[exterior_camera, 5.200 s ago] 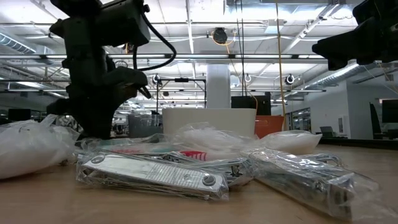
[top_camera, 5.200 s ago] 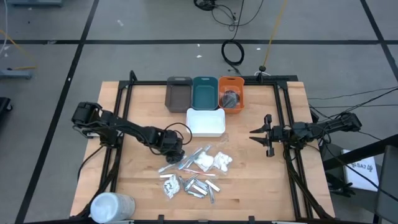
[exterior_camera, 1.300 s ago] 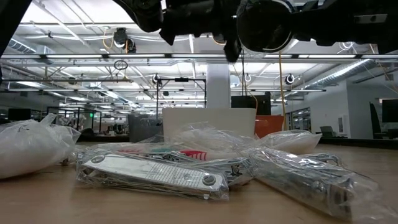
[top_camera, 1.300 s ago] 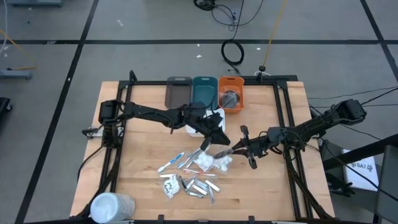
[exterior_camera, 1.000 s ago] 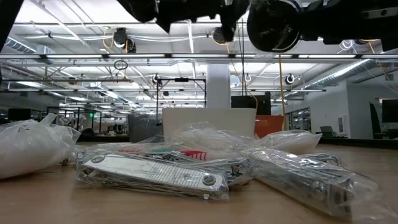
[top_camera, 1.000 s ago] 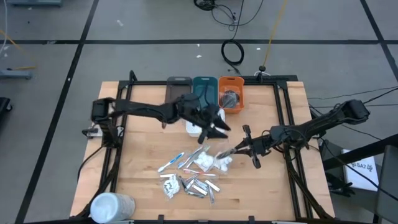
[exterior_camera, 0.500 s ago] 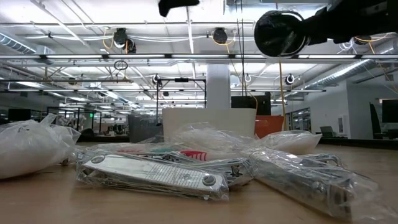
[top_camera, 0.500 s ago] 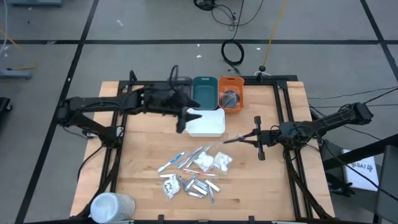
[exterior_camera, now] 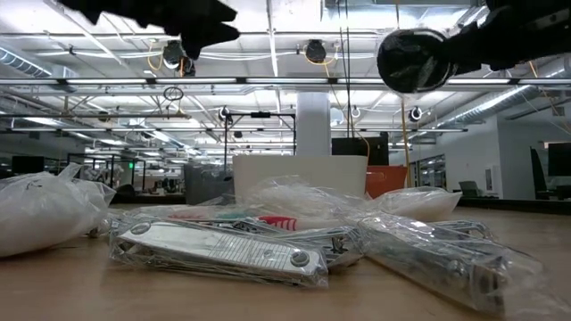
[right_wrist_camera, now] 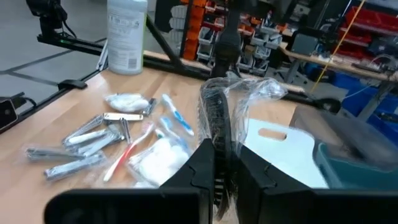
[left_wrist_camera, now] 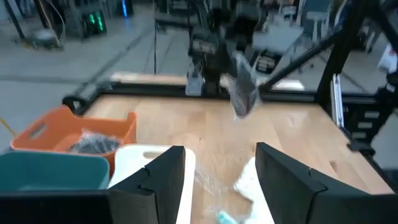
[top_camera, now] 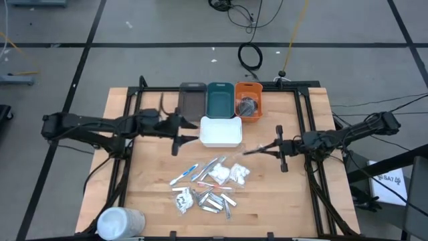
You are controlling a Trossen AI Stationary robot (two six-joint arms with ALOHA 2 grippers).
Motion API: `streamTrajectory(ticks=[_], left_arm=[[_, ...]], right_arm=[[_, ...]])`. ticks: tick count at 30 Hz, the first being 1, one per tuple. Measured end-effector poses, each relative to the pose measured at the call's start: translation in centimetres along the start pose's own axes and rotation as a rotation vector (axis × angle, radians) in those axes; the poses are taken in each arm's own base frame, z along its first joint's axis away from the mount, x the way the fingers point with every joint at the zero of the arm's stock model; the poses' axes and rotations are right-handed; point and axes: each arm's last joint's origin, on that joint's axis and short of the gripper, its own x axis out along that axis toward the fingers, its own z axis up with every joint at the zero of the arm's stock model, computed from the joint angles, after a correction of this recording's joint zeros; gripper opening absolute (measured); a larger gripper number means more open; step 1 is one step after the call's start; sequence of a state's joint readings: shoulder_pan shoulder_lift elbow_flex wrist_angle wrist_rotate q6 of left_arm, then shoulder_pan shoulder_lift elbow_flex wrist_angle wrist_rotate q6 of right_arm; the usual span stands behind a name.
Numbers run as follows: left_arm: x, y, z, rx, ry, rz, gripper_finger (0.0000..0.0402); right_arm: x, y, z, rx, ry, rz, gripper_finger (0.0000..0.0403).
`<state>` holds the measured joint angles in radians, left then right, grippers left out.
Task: Pick & Place Travel size toiletries
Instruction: Put the black hairbrush into the orange bin
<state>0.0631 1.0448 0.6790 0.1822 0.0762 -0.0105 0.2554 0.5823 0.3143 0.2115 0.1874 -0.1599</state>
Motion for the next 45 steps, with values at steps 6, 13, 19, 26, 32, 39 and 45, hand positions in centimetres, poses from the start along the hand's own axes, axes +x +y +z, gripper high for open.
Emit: streamTrajectory(ticks=[6, 13, 19, 26, 32, 39, 45], left_arm=[[-3.1, -0.2, -2.0, -0.001, -0.115, -0.001, 0.0206], [-5.7, 0.0, -3.6, -0.008, -0.17, 0.123, 0.0209], [-5.9, 0.4, -4.5, -0.063, -0.159, 0.261, 0.0204], [-5.8, 0.4, -4.6, -0.081, -0.153, 0.28, 0.02], [-5.8, 0.4, -4.6, -0.082, -0.157, 0.28, 0.021], [-5.8, 0.4, -4.6, -0.082, -0.157, 0.28, 0.0212], [-5.8, 0.4, -4.6, -0.082, -0.157, 0.28, 0.0212]], right_arm=[[-0.3, -0.2, -1.7, 0.046, -0.009, -0.13, 0.0019], [-0.5, -1.5, -2.2, 0.073, -0.007, -0.414, 0.0019], [-0.2, -4.1, -2.7, 0.157, 0.007, -0.653, 0.0019], [0.5, -7.7, -3.9, 0.191, 0.019, -0.778, 0.0019], [1.2, -10.9, -5.6, 0.219, 0.083, -0.814, 0.002], [3.5, -14.5, -5.8, 0.164, 0.173, -0.775, 0.0024], [4.7, -15.5, -6.9, 0.073, 0.293, -0.786, 0.0078]])
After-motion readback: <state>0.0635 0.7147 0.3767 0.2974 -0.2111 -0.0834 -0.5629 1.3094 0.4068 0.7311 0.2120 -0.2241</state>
